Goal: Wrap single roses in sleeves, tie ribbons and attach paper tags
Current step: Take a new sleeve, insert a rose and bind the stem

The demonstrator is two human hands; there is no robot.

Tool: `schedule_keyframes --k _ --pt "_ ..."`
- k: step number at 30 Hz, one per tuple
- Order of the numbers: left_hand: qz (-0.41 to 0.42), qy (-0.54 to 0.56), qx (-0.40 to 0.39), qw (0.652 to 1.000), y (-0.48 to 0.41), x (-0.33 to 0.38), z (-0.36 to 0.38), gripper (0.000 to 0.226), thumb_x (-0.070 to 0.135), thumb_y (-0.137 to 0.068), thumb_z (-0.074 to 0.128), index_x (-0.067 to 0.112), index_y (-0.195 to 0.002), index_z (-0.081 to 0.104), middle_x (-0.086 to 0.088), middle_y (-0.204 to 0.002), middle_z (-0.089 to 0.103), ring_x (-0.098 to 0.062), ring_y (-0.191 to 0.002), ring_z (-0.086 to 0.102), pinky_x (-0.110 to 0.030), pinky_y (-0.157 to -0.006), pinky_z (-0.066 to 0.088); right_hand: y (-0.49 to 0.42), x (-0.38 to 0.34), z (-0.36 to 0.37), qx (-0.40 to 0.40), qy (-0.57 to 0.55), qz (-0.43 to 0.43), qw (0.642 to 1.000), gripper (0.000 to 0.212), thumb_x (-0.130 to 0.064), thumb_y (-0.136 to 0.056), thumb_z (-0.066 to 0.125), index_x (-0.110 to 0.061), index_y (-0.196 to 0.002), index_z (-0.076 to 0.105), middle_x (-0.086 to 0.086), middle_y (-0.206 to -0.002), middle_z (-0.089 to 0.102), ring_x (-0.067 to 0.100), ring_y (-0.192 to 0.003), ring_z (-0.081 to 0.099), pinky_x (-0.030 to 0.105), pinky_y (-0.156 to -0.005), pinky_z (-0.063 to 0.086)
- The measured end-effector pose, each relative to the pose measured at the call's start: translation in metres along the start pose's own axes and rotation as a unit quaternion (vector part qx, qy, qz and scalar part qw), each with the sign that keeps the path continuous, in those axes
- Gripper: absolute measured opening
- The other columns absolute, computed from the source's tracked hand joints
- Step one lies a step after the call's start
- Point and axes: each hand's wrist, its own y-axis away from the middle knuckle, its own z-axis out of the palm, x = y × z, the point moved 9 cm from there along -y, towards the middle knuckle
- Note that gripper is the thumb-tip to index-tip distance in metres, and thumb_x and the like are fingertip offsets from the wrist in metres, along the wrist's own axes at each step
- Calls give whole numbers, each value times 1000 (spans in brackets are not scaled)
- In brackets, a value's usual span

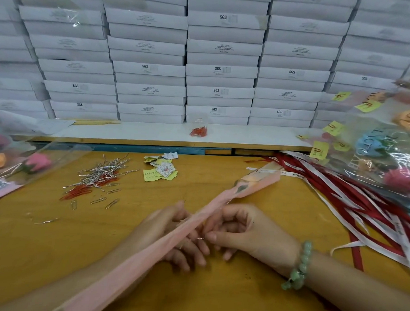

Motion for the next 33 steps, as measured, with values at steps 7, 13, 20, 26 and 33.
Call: schedule_keyframes --k 7,13,20,26,33 --pt "-3 -70 -99 993 8 13 12 50 53 -60 85 12 -88 77 -16 -70 66 -19 -50 64 -21 -39 49 -2 4 -1 -8 19 12 1000 6 -1 -87 63 -6 -88 67 0 -69 62 5 -63 59 17 -54 54" --pt "21 -43 -72 996 4 12 4 30 15 -86 70 -2 -111 64 -12 -66 59 -15 -39 54 -21 -36 45 -2 3 0 -6 39 15 999 9 -2 -91 58 -10 -86 62 3 -75 54 3 -63 54 16 -49 51" --pt "61 78 -13 995 0 9 5 42 13 -80 49 -7 -116 53 -12 -60 53 -15 -33 42 -20 -33 38 -3 4 -3 7 66 22 998 14 -10 -96 52 -13 -88 64 11 -79 48 23 -68 47 20 -52 52" --pt "79 66 -19 995 4 10 5 40 3 -67 66 -1 -108 68 -15 -78 66 -17 -53 59 -26 -45 53 -3 3 -4 10 42 25 999 10 -6 -96 52 -10 -90 60 12 -83 50 8 -63 48 19 -49 51" --pt "104 49 -22 993 7 10 5 40 1 -82 69 6 -121 63 -23 -112 69 -22 -78 71 -30 -63 59 -1 8 -9 37 -114 51 992 18 6 -91 52 1 -108 51 11 -89 53 7 -78 63 27 -67 60"
